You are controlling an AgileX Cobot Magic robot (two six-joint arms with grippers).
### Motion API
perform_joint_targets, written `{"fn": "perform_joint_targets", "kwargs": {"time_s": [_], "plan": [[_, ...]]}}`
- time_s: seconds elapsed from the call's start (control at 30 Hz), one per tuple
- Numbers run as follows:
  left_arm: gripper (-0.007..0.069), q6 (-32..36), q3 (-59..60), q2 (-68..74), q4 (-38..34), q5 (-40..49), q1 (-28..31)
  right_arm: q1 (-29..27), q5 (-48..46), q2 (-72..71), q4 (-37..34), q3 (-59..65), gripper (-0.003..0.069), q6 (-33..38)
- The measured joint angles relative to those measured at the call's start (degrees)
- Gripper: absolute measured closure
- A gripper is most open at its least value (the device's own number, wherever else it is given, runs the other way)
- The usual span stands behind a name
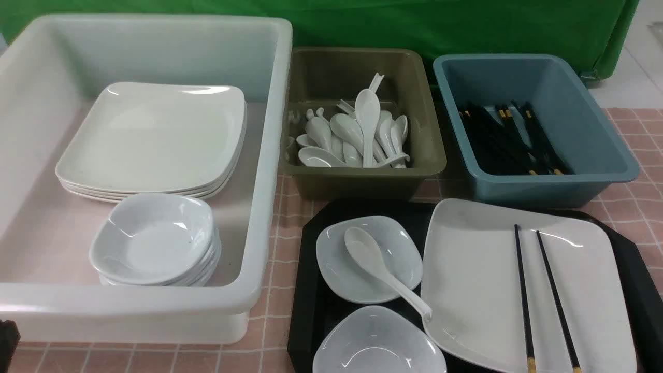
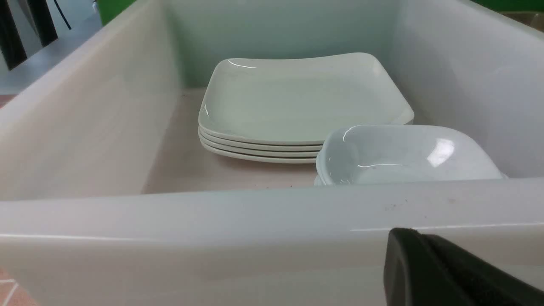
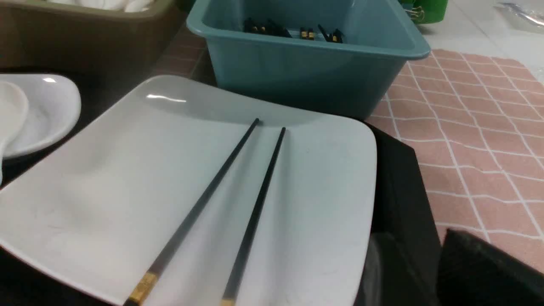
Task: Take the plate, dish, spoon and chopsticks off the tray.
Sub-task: Use the right arm to grab a pair of chopsticks from the plate
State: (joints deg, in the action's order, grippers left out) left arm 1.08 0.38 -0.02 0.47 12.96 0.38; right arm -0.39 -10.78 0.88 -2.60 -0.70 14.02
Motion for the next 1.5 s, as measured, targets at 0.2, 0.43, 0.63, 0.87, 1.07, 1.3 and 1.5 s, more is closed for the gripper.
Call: {"fn": "perform_joint_targets", "kwargs": {"time_s": [0.2,0.43,0.63,0.87,1.07,1.3,1.5], "plan": [[0.0620,0.00,0.00,0.00,0.00,0.00,0.00,0.00,0.00,0.00,0.00,0.00,0.0418,0.00],[0.0620,0.00,0.00,0.00,0.00,0.00,0.00,0.00,0.00,0.00,0.00,0.00,0.0418,0.00],[0.0620,0.07,0.00,0.00,1.50,-2.36,0.00,0.00,0.00,0.00,0.00,0.00,0.0418,0.00],[0.0620,-7.28,0.00,0.00,-20.35,-19.12,0.00,0.00,0.00,0.00,0.00,0.00,0.0418,0.00],[0.0620,-10.60,0.00,0.00,-23.83,-28.96,0.00,0.00,0.00,0.00,-0.05,0.00,0.0418,0.00],[0.0620,-20.10,-2.84,0.05,-22.01,-46.33,0.00,0.00,5.19,0.00,-4.24,0.53,0.0418,-5.84],[0.0620,-27.14,-25.73,7.93,-10.29,-18.33,0.00,0.00,20.01,0.00,-11.39,0.53,0.0418,-29.17]]}}
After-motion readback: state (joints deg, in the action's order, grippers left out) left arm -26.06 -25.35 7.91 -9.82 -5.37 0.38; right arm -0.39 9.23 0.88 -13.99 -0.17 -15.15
